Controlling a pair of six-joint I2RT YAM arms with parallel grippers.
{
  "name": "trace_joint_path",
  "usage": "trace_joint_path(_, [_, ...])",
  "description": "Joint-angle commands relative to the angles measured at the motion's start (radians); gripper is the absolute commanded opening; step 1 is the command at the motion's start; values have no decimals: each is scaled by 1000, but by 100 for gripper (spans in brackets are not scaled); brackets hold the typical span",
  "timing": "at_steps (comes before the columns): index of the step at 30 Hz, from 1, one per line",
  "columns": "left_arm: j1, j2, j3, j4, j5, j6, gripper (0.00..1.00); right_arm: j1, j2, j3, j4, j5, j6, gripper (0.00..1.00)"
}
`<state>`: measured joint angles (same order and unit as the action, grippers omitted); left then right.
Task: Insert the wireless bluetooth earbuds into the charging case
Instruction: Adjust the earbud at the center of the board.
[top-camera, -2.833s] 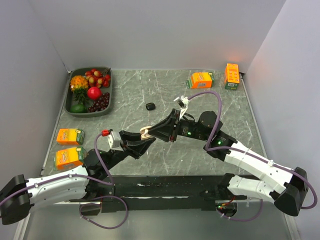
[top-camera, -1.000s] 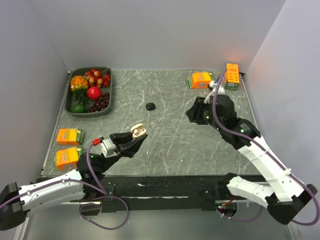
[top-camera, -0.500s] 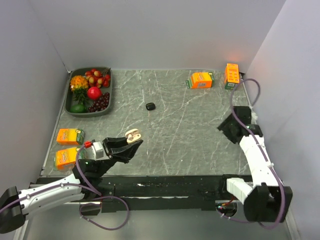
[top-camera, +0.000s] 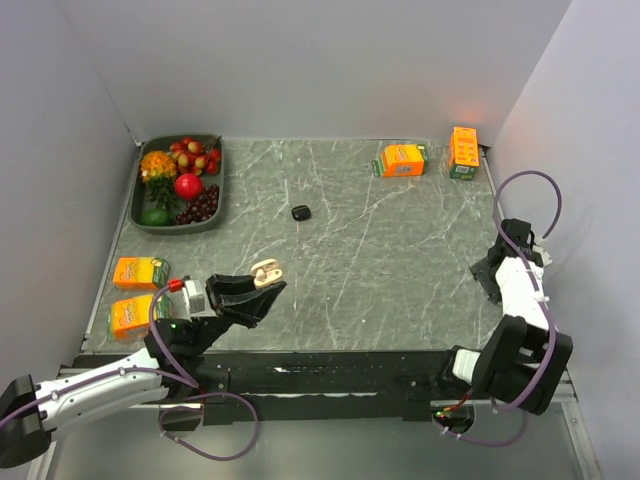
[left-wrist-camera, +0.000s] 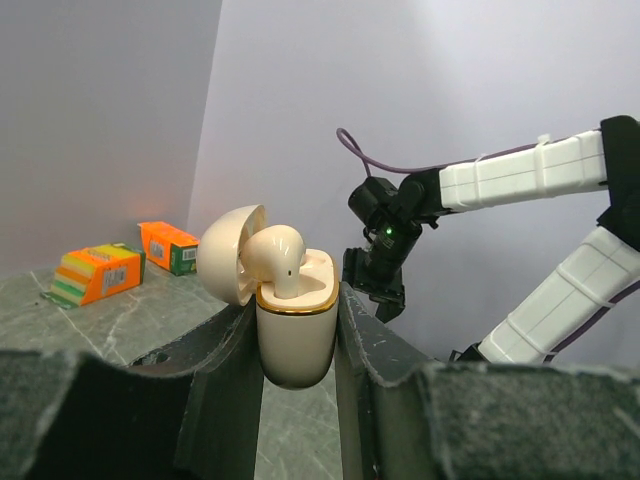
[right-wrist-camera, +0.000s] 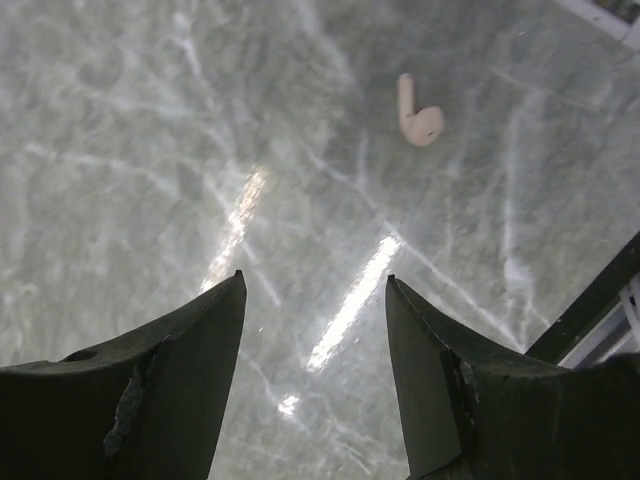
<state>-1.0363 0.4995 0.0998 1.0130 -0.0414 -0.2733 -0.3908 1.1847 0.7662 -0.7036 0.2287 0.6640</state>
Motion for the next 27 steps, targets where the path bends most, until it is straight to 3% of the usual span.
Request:
trace_joint_path(1, [-2,10,14,30,15,-38,1,-62,102,36,7,90,-4,66])
trace_joint_path(15, [-62,2,3,7,-26,-6,1,-100,240,91,22,268,-32,71])
trace_joint_path(27, [-87,24,1,4,-25,-1,1,-114,297,130,189,129,-228,76])
